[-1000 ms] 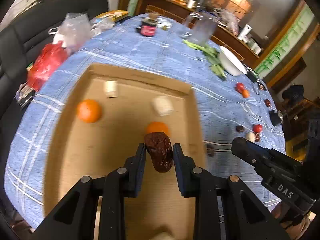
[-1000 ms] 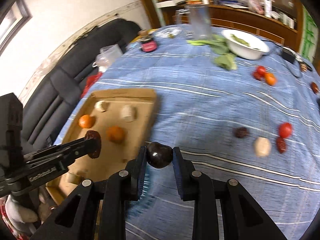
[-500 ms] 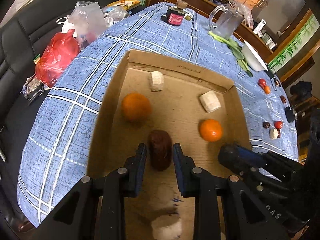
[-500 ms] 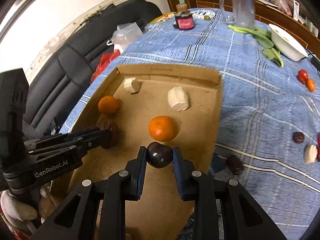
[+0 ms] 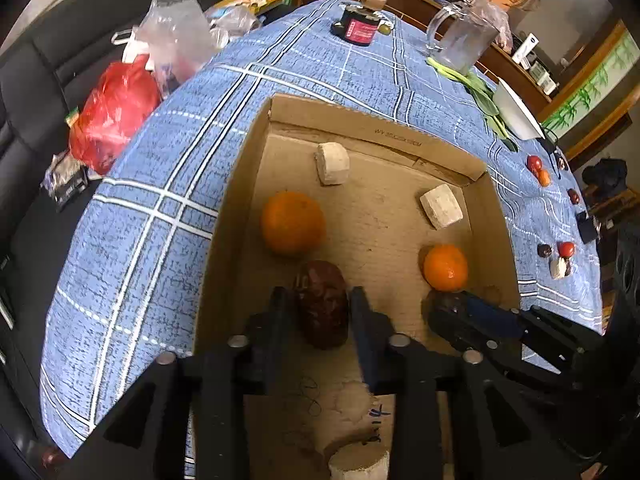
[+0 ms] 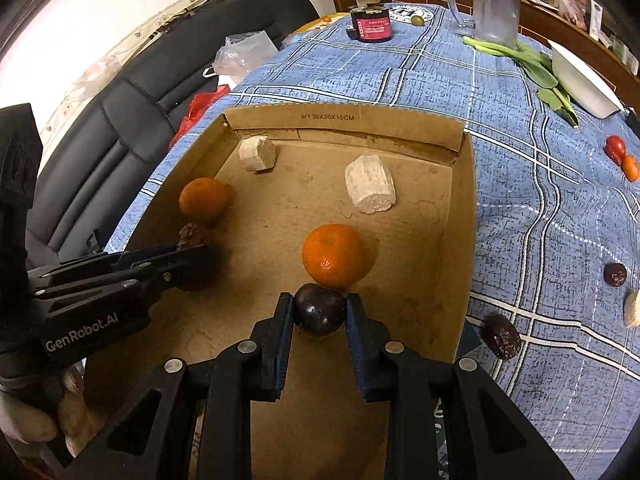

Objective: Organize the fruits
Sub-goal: 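Carry the date and plum into the box and open both tools, then move both open tools back toward the garlic and dates on the table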

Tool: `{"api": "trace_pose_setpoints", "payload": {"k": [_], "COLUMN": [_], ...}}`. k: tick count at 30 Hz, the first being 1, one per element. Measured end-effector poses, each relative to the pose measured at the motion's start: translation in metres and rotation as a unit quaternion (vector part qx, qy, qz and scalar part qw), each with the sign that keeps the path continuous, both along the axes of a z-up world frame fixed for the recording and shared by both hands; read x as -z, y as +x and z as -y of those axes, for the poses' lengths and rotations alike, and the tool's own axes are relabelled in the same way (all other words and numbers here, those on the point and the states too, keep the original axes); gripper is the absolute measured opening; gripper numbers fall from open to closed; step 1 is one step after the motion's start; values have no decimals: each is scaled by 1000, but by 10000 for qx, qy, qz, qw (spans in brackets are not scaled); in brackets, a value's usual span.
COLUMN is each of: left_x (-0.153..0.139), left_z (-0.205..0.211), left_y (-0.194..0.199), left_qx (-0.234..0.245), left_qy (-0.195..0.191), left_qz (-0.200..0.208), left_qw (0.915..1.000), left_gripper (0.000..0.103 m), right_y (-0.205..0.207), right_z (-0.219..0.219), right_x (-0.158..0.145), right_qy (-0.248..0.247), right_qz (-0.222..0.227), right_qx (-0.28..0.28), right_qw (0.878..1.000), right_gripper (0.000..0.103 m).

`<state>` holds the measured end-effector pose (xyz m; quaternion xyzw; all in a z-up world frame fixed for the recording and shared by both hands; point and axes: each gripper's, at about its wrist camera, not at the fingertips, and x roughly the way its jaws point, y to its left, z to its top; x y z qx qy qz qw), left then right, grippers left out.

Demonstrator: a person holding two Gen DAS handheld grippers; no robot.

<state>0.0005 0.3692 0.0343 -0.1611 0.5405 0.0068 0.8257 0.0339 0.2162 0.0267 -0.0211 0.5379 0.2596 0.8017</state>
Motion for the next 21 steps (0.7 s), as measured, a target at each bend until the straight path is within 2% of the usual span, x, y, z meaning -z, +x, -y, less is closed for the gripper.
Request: {"api": "trace_pose_setpoints", "payload": {"k": [2, 4, 6, 8, 21], "left_x": [-1, -2, -5, -9, -44], "left_z": [-2, -3, -4, -5, -2], "left_y": [0, -1, -3, -5, -19], "left_qx": [-40, -97, -147, -185, -742], "left_qy": [-44, -95, -136, -154, -210], "left_qz": [3, -7, 11, 49, 367], "left_qw": [10000, 9999, 9998, 9997, 9963], "left_gripper": [35, 38, 39, 39, 49], "right_y": [0, 0, -1, -2, -13], "right_z": [0, 0, 0, 0, 24], "right_x": [1, 0, -1, -4, -33], "right_qy": [-15, 45, 89, 114, 325], "right_qz": [7, -24, -21, 40, 286], "right_qx": [-13, -50, -83, -104, -26], "right_qw": [10000, 10000, 9999, 9999, 9991], "right_gripper": [30, 35, 50, 56, 56]}}
